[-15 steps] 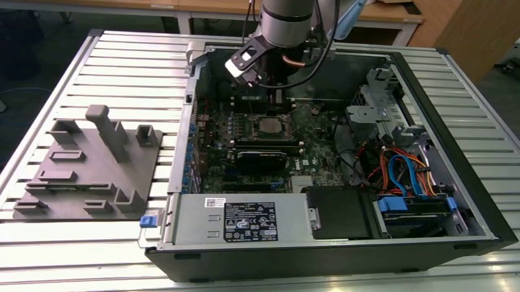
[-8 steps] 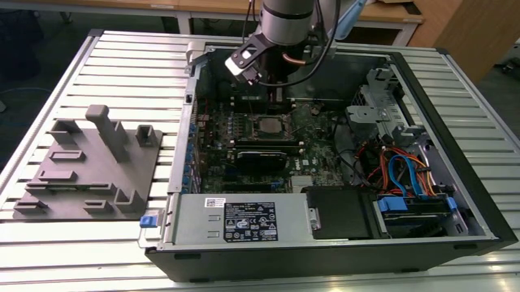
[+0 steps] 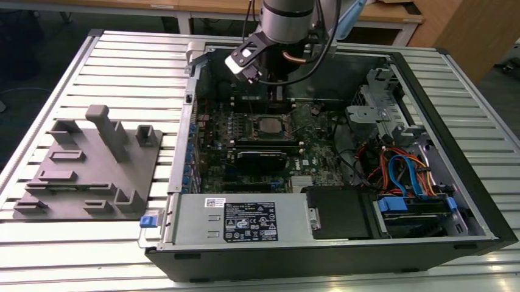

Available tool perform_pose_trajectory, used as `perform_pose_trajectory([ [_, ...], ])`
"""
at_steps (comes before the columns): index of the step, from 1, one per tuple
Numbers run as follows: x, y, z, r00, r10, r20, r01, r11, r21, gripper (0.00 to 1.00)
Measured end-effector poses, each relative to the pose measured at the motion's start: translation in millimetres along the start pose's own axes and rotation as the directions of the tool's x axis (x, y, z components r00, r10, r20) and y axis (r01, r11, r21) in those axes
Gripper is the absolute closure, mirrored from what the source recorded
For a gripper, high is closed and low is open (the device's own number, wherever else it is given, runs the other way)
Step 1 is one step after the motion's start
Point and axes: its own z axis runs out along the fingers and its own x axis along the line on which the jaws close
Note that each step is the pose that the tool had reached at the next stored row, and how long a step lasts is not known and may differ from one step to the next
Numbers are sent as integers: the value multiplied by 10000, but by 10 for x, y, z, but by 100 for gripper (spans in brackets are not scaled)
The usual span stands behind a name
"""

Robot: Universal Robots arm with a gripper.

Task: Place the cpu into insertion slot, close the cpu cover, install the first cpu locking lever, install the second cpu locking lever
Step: 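Close the cpu cover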

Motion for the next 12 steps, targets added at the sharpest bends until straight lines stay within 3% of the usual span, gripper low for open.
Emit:
perform_pose_trajectory([
  [12, 0, 0, -36, 10000, 0, 0, 0, 10000, 0, 90],
])
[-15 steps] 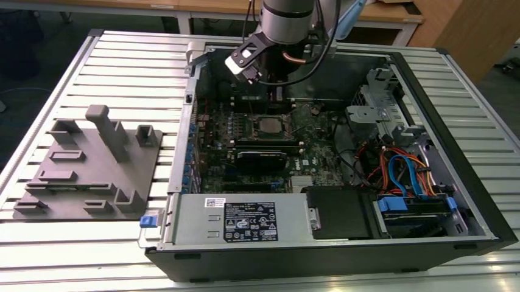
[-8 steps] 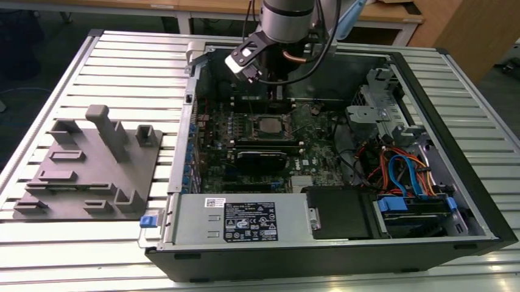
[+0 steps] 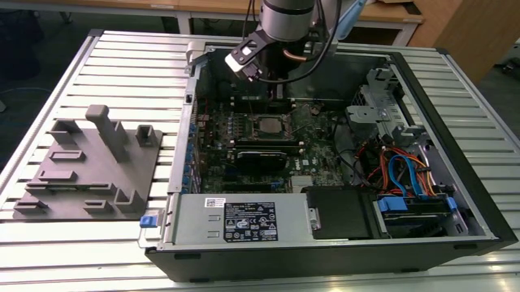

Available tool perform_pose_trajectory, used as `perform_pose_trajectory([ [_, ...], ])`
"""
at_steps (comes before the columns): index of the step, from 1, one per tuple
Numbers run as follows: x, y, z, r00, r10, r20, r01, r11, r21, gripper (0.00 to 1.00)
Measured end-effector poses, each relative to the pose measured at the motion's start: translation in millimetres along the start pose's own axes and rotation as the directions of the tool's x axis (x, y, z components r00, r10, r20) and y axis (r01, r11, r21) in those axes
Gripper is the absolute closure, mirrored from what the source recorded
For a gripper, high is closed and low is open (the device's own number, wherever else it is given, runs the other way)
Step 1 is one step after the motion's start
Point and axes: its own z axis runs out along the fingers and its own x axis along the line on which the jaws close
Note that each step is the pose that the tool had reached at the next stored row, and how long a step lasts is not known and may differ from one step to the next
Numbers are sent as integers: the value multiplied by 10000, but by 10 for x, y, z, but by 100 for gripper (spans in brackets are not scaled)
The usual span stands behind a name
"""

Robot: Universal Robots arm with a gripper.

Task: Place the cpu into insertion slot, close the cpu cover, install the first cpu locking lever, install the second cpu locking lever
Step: 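Close the cpu cover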

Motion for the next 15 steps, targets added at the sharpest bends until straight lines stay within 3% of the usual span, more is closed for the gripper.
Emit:
perform_pose_trajectory([
  [15, 0, 0, -36, 10000, 0, -3, 0, 10000, -2, 90],
])
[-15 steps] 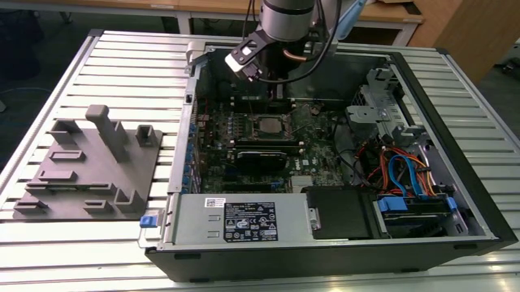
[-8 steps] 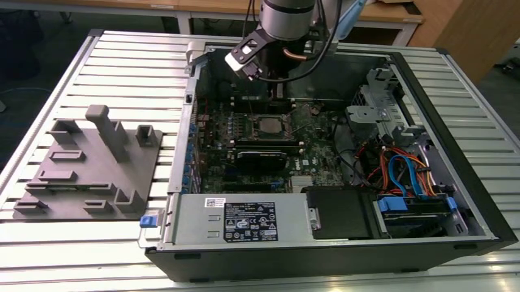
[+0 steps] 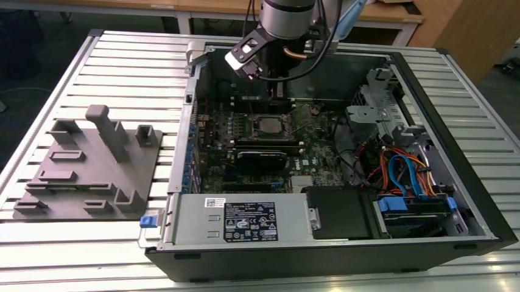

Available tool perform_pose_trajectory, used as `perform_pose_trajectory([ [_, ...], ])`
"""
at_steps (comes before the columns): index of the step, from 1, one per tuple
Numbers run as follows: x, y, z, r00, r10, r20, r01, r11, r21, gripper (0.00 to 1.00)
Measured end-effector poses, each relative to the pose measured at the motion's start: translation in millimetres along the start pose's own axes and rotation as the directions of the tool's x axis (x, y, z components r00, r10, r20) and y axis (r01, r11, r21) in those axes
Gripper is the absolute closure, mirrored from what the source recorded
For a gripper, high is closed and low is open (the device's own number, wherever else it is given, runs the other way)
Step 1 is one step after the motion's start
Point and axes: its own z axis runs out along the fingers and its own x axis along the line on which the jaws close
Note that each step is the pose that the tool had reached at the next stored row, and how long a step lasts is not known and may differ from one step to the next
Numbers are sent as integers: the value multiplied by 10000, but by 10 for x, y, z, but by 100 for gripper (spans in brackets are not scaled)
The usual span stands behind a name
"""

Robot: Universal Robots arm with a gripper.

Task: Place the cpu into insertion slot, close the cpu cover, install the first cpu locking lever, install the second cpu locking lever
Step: 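Close the cpu cover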

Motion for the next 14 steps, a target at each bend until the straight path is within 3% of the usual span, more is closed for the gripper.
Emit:
perform_pose_trajectory([
  [11, 0, 0, -23, 10000, 0, 2, 0, 10000, 2, 90],
  [14, 0, 0, -56, 10000, 0, 2, 0, 10000, 3, 90],
])
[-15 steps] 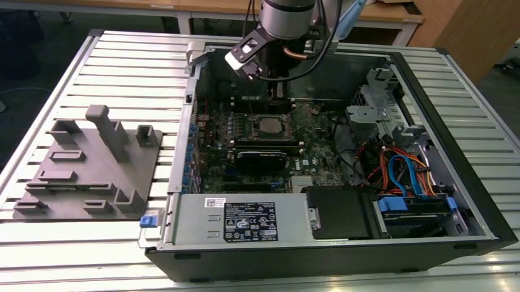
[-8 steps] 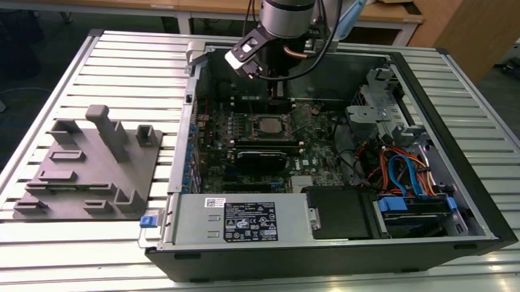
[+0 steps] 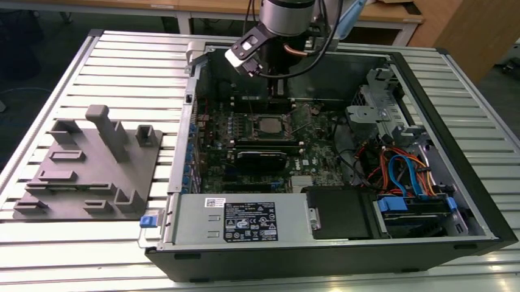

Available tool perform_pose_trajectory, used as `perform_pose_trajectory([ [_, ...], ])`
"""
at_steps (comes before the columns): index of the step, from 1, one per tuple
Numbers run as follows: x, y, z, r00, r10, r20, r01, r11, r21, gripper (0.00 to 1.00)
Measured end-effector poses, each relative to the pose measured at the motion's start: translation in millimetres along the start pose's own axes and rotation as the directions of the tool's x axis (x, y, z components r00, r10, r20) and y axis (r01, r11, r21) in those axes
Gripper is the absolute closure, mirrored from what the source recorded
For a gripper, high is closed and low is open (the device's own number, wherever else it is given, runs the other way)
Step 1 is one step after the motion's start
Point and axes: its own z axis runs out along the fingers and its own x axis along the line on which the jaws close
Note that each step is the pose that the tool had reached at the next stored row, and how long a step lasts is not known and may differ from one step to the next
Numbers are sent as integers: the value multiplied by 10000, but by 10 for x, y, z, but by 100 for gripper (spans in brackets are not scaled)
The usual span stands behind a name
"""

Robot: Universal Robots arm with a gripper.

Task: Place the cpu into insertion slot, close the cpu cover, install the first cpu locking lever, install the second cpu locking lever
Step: 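Close the cpu cover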

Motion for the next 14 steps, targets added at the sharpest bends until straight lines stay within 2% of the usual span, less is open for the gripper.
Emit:
perform_pose_trajectory([
  [9, 0, 0, -54, 10000, -37, -19, 37, 10000, -3, 90],
  [14, 0, 1, -56, 9989, -470, -26, 470, 9989, -4, 90],
])
